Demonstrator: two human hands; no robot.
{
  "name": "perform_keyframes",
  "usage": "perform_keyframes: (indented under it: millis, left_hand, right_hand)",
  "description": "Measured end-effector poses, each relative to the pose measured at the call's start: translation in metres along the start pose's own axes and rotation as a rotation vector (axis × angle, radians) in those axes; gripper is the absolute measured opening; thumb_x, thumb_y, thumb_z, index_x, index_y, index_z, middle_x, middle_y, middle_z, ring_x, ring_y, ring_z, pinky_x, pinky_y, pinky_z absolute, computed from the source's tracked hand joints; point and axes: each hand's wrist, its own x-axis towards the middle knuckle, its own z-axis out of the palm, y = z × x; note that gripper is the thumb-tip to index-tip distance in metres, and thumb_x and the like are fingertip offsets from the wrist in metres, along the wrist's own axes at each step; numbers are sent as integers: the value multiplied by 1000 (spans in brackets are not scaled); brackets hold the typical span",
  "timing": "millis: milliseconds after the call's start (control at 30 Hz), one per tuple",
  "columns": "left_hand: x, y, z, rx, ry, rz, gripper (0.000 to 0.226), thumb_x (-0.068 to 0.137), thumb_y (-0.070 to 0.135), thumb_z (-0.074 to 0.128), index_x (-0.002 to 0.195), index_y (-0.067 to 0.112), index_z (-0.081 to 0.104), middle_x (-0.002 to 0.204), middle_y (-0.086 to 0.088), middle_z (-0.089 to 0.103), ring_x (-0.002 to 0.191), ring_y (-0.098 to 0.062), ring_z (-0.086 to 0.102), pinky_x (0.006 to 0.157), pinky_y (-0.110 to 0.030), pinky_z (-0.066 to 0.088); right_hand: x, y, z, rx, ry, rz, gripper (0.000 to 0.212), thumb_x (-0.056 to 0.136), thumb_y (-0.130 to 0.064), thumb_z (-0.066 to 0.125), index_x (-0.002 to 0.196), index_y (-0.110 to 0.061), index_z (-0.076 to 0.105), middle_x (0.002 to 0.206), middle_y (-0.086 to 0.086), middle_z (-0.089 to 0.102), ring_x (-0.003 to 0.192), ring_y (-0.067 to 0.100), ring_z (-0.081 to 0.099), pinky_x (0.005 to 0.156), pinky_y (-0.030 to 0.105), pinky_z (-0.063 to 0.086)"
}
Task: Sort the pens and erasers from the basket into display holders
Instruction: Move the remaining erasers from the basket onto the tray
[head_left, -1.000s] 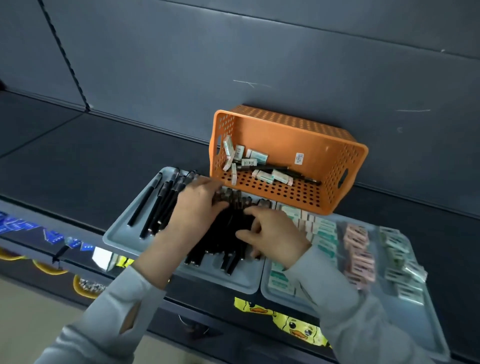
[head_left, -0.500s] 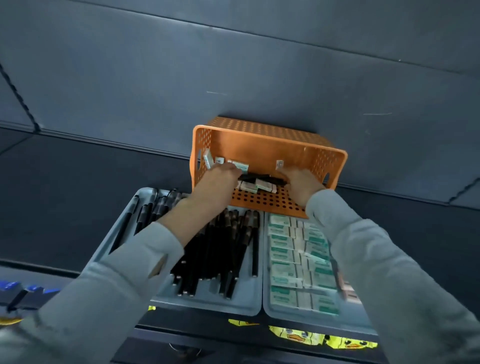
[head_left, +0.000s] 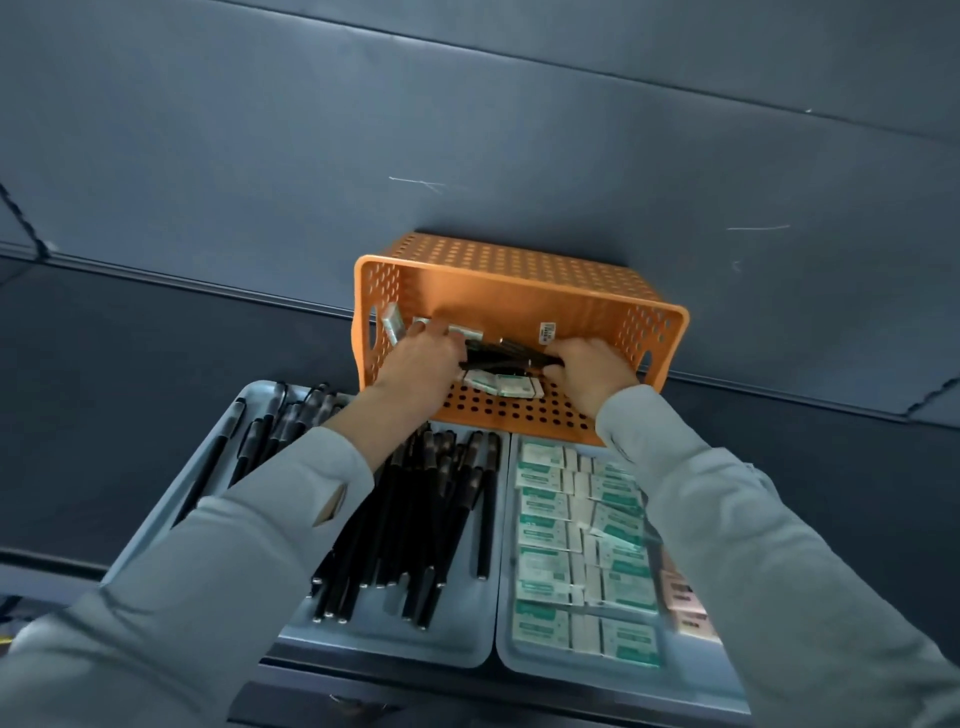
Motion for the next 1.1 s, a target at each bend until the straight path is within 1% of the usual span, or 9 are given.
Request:
perform_keyframes:
  millis: [133, 233, 433, 600, 800, 867, 933, 1000, 1100]
  left_hand:
    - [-4, 1, -15, -281, 224, -33, 20, 96, 19, 55, 115, 16, 54, 101, -8, 68, 91, -29, 66, 83, -43, 52]
    - [-11, 1, -28, -415, 363, -40, 19, 93, 21, 60, 111, 18, 54, 93, -3, 71, 84, -26, 67, 77, -38, 52]
    - [-26, -3, -46, -796, 247, -211, 5, 91, 24, 63, 95, 27, 63, 92, 2, 68, 82, -12, 62, 75, -27, 49]
    - [-54, -4, -54, -1255, 75, -282, 18, 92, 13, 63, 103, 26, 71, 100, 4, 63, 66, -6, 55, 66, -19, 49]
    - [-103, -20, -62, -1601, 211, -351, 16, 74, 25, 73, 81, 10, 72, 64, 3, 63, 58, -11, 46, 58, -20, 42]
    - [-116, -25, -62, -1549, 279, -384, 31, 73, 36, 72, 62, 9, 63, 56, 1, 57, 51, -13, 44, 54, -23, 39]
    - [-127, -28, -60, -1341, 293, -392, 45, 82, 43, 65, 68, 0, 61, 51, 2, 52, 46, -12, 42, 49, -20, 37]
    - [-133, -29, -54, -969, 247, -347, 46, 88, 50, 57, 68, 8, 64, 47, 6, 51, 43, -8, 43, 47, -20, 36]
    - [-136, -28, -45, -488, 196, -309, 50, 86, 54, 58, 56, 14, 55, 47, 1, 48, 45, -14, 45, 46, -30, 31]
  right_hand:
    - [-12, -3, -10, 304, 158, -22, 25, 101, -26, 47, 111, -15, 67, 90, 5, 67, 82, 26, 60, 72, 34, 46]
    - [-19, -4, -15, 504, 205, 16, 25, 99, -34, 51, 112, -19, 66, 92, -2, 69, 86, 23, 64, 82, 35, 51]
    - [-29, -1, -19, 772, 246, 104, 15, 92, -36, 61, 84, -26, 68, 76, -10, 68, 74, 14, 63, 77, 38, 53]
    - [-50, -9, -17, 1003, 176, 146, 8, 91, -26, 65, 85, -21, 67, 72, -7, 62, 68, 11, 54, 64, 26, 47]
    - [-93, -30, -9, 1017, 211, -39, 9, 84, -16, 74, 77, -13, 67, 67, -7, 59, 64, 6, 52, 67, 24, 45]
    - [-108, -41, -7, 940, 141, -165, 11, 80, -15, 77, 78, -14, 67, 65, -3, 58, 62, 6, 51, 63, 24, 43]
    - [-121, -54, -5, 827, -26, -263, 15, 77, -19, 81, 80, -17, 67, 65, -4, 59, 61, 4, 51, 61, 20, 42]
    - [-130, -67, -2, 704, -224, -327, 17, 77, -30, 80, 86, -21, 68, 68, -11, 59, 62, 1, 53, 59, 16, 41]
    - [-127, -72, 1, 539, -192, -408, 17, 95, -33, 57, 102, -24, 69, 81, -8, 60, 72, 8, 54, 65, 25, 39]
